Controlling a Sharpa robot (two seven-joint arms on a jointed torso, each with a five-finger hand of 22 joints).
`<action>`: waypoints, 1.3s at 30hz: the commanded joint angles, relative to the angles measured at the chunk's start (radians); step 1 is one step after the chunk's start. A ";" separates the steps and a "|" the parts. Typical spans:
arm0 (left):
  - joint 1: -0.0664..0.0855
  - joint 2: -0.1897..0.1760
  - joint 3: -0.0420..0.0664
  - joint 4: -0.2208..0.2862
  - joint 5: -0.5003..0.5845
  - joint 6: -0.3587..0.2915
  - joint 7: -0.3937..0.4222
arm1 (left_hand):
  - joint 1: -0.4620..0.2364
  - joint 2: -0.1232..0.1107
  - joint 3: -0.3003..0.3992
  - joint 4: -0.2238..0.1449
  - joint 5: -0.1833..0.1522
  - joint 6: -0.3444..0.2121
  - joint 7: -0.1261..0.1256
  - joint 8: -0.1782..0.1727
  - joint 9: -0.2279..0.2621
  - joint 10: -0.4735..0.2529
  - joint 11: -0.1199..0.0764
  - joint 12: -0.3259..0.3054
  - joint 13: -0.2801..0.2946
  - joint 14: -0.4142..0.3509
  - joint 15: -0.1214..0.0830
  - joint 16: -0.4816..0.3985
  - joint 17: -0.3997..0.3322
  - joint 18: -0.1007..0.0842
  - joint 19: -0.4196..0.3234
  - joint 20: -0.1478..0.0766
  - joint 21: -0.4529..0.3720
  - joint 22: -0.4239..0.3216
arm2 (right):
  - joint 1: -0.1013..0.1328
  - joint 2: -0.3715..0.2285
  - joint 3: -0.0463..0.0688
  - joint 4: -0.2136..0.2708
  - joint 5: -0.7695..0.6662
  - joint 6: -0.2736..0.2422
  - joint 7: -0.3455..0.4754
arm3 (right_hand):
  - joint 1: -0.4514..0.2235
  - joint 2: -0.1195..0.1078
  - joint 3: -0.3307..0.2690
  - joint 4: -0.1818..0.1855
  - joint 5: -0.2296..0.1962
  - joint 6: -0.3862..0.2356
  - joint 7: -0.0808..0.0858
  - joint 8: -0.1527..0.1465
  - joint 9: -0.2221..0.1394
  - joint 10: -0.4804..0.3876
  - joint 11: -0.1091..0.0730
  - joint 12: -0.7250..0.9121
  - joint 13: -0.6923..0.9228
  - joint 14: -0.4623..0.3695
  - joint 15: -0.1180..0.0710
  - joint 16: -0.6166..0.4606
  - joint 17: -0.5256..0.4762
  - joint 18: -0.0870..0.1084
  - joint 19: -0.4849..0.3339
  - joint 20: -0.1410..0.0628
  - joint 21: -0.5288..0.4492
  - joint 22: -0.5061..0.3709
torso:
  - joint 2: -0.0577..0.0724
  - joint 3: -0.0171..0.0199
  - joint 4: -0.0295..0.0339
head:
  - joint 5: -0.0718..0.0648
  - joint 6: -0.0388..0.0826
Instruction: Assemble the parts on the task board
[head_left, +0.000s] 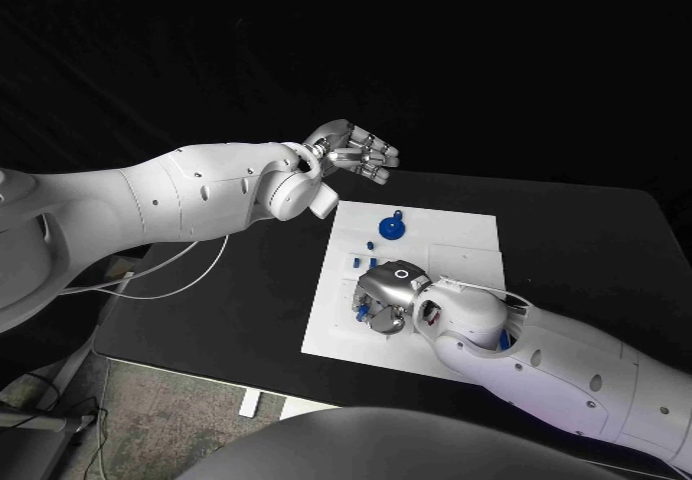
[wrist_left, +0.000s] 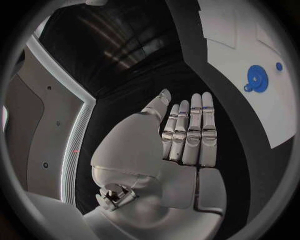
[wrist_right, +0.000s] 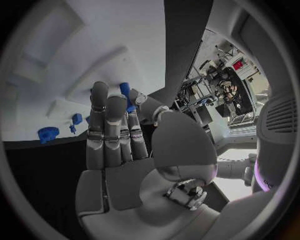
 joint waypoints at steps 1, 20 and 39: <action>0.000 0.001 0.001 0.000 0.006 0.015 0.006 | 0.001 0.002 0.001 0.005 0.004 -0.007 0.001 -0.001 -0.001 0.003 0.002 0.000 -0.001 0.004 -0.001 -0.002 -0.001 -0.011 -0.006 0.001 0.004 -0.001 | -0.001 -0.001 0.000 0.001 -0.008 0.000 -0.003 | 0.002 0.007 0.007 0.002 0.004 0.008 -0.001 0.004 0.002 0.020 -0.013 0.007 0.002 -0.001 -0.005 -0.003 0.002 0.019 0.004 -0.003 -0.004 0.002 | 0.000 0.0001 0.0000 | 0.001 0.000; 0.000 0.002 0.001 -0.002 0.006 0.021 0.002 | -0.002 0.003 0.000 0.008 0.003 -0.011 0.001 -0.001 -0.001 0.000 0.002 0.000 -0.001 0.003 0.000 -0.002 -0.001 -0.011 -0.005 0.002 0.002 -0.004 | -0.002 0.008 0.000 -0.013 -0.034 0.029 -0.026 | 0.001 0.005 0.008 0.002 0.009 0.007 -0.001 0.004 0.001 0.018 -0.012 0.007 0.002 -0.002 -0.005 -0.004 0.001 0.019 0.003 -0.003 -0.008 0.009 | 0.000 -0.0007 -0.0001 | -0.003 0.000; 0.000 0.004 0.001 -0.003 0.006 0.023 -0.001 | -0.002 0.003 0.000 0.008 0.003 -0.011 0.001 -0.001 -0.001 0.000 0.002 0.000 -0.001 0.003 0.000 -0.002 -0.001 -0.011 -0.005 0.002 0.002 -0.004 | -0.002 0.027 -0.002 -0.014 -0.095 0.062 -0.048 | 0.003 0.000 0.010 0.002 0.003 0.009 -0.001 0.004 0.000 0.019 -0.012 0.007 0.002 -0.002 -0.005 -0.005 0.001 0.019 0.001 -0.003 -0.011 0.022 | 0.000 -0.0008 -0.0001 | -0.006 0.000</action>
